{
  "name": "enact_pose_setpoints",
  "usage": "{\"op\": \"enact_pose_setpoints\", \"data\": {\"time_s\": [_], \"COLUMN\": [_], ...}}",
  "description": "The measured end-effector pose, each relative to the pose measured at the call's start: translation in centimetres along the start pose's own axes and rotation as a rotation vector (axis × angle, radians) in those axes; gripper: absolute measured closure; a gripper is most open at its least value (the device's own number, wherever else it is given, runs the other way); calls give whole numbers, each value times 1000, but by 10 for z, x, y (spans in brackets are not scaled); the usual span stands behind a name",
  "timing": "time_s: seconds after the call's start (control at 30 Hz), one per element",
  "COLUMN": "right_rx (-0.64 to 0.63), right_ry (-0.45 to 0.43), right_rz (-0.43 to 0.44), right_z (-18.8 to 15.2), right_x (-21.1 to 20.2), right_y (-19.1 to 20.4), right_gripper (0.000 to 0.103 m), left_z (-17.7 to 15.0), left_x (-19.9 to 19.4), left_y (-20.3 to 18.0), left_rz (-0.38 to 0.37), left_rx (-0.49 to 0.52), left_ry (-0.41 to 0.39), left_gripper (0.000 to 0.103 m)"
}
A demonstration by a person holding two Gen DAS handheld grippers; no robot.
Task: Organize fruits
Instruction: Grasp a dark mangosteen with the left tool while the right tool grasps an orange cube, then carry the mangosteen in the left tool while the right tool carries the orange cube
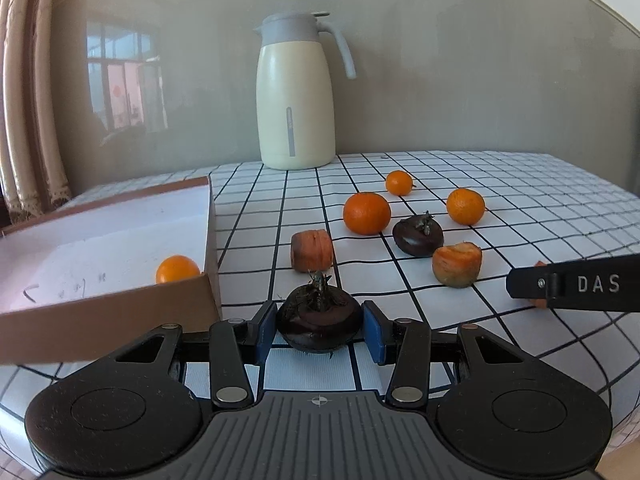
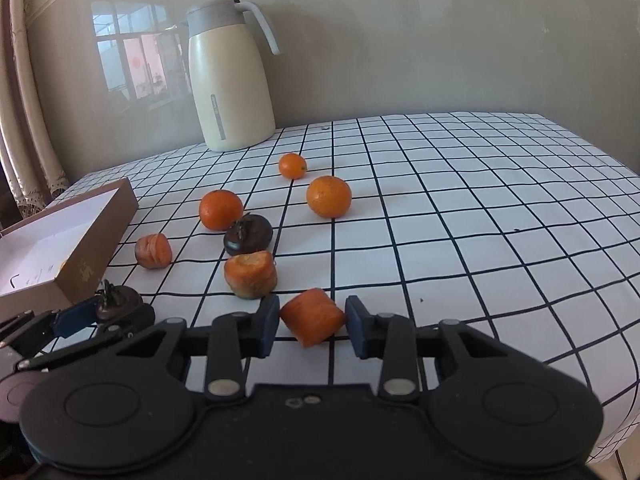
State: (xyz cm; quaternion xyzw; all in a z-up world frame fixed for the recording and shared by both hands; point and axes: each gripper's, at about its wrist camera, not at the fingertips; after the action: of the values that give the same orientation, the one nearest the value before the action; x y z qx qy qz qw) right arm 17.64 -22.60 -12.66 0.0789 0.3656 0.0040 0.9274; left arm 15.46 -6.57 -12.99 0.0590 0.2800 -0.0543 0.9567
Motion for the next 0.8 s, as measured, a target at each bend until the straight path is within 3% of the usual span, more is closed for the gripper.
{"op": "enact_pose_setpoints", "data": {"time_s": [0.47,0.8], "right_rx": [-2,-12], "right_ry": [5,-19], "right_rz": [7,70], "right_z": [-2,-2], "right_x": [-3,-35], "right_y": [2,16], "right_gripper": [76,76], "left_z": [-4,-2], "left_x": [-3,-36], "left_y": [6,22], "left_rz": [-7,-11], "left_rx": [-41,-55], "left_ry": [-20,-36], "left_gripper": [58,58]}}
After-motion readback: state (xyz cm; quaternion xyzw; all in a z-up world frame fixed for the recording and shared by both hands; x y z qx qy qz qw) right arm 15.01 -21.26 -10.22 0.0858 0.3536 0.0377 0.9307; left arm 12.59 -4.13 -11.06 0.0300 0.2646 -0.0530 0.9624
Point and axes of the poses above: each gripper's, at about its wrist camera, not at the fingertips, and x roughly the way its jaws point, y to its left, z to its top, and after that the axes turned 5 degrees about y, right-handed
